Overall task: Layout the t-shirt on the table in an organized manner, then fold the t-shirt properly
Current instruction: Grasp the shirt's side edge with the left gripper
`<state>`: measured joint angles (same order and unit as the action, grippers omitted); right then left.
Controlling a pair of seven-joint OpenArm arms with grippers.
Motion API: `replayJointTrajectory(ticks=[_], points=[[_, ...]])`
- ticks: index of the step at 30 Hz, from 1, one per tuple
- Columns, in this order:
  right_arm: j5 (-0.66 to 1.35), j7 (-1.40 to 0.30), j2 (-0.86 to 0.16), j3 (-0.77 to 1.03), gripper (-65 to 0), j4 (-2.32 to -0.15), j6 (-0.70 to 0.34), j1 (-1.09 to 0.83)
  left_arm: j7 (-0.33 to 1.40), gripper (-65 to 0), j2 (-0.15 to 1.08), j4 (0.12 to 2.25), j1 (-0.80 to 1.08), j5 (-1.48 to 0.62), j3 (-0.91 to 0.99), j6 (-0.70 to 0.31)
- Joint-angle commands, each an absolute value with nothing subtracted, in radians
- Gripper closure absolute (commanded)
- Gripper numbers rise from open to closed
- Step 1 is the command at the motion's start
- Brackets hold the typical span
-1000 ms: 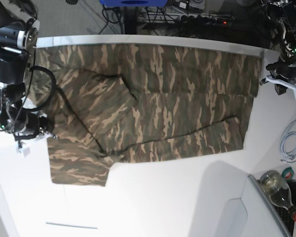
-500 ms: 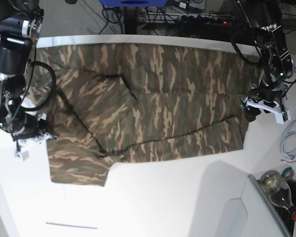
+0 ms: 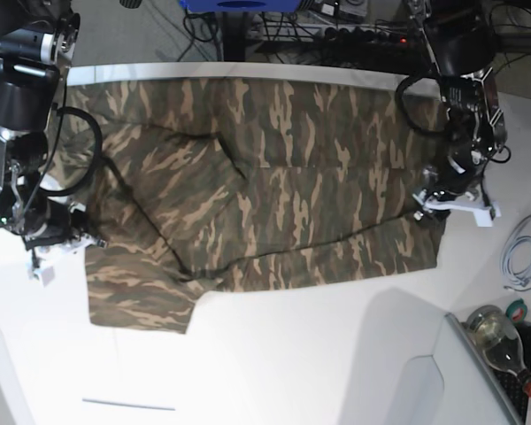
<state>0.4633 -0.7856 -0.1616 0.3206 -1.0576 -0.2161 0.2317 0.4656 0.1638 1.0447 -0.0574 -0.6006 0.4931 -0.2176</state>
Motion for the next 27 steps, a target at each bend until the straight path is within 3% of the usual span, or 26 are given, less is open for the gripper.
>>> replayJointTrajectory(ticks=[1,22,24,27], points=[[0.472,-0.768,-0.173,0.321,-0.6,-1.076,-0.220,0.254,0.453,-33.4,0.180,1.033,-0.076,-0.608,0.495,-0.223],[0.470,-0.763,-0.173,0.321,-0.6,-1.072,-0.220,0.255,0.453,-32.4,0.139,0.947,-0.170,-0.607,0.492,-0.223],[0.470,-0.763,-0.174,0.321,-0.6,-1.072,-0.220,0.255,0.453,-28.5,0.137,0.947,-0.171,-0.607,0.492,-0.223],[0.470,-0.763,-0.174,0.321,-0.6,-1.072,-0.220,0.255,0.453,-15.0,0.137,0.924,-0.176,-0.607,0.492,-0.223]])
